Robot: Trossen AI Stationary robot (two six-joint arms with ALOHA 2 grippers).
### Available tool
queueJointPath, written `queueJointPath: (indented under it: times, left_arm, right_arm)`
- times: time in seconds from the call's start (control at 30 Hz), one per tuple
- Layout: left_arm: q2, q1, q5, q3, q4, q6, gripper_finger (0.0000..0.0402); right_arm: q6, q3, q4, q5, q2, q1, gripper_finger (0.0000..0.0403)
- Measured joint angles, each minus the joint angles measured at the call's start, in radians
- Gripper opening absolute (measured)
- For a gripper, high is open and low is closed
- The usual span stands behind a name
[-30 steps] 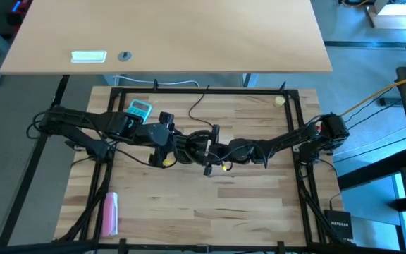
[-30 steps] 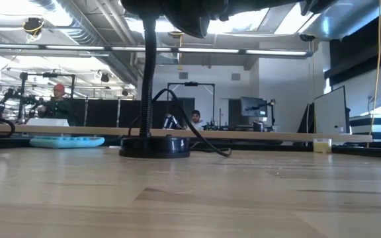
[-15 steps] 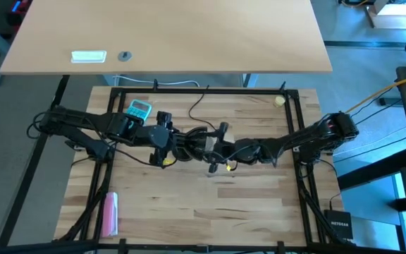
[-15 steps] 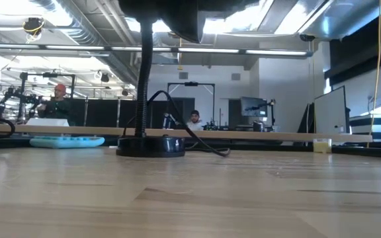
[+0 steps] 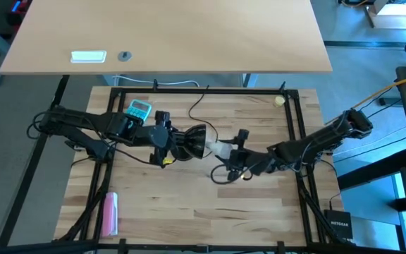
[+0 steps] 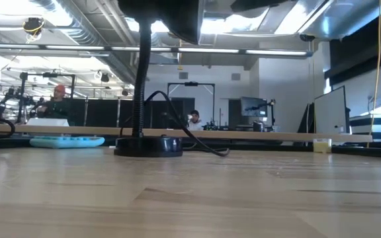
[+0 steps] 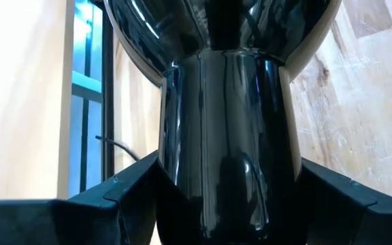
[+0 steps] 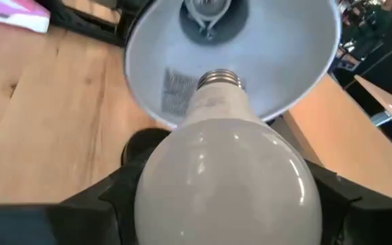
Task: Screw lightbulb
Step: Insert the lightbulb into the black lamp
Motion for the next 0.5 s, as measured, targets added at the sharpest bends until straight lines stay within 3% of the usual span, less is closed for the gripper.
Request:
queueJointPath:
  times: [0.13,0.5]
  left_arm:
    - [0.0,0.002,0.012,0.035,-0.008,-0.042,0.0272]
    - [-0.009,-0.014,0.004,0.087,-0.028,-0.054,0.0347]
  right_arm:
    - [0.044,0.0,-0.033,0.018,-0.001,0.013,0.0261]
    - [0.06,0.0,-0.031,0.019,-0.001,0.009,0.0261]
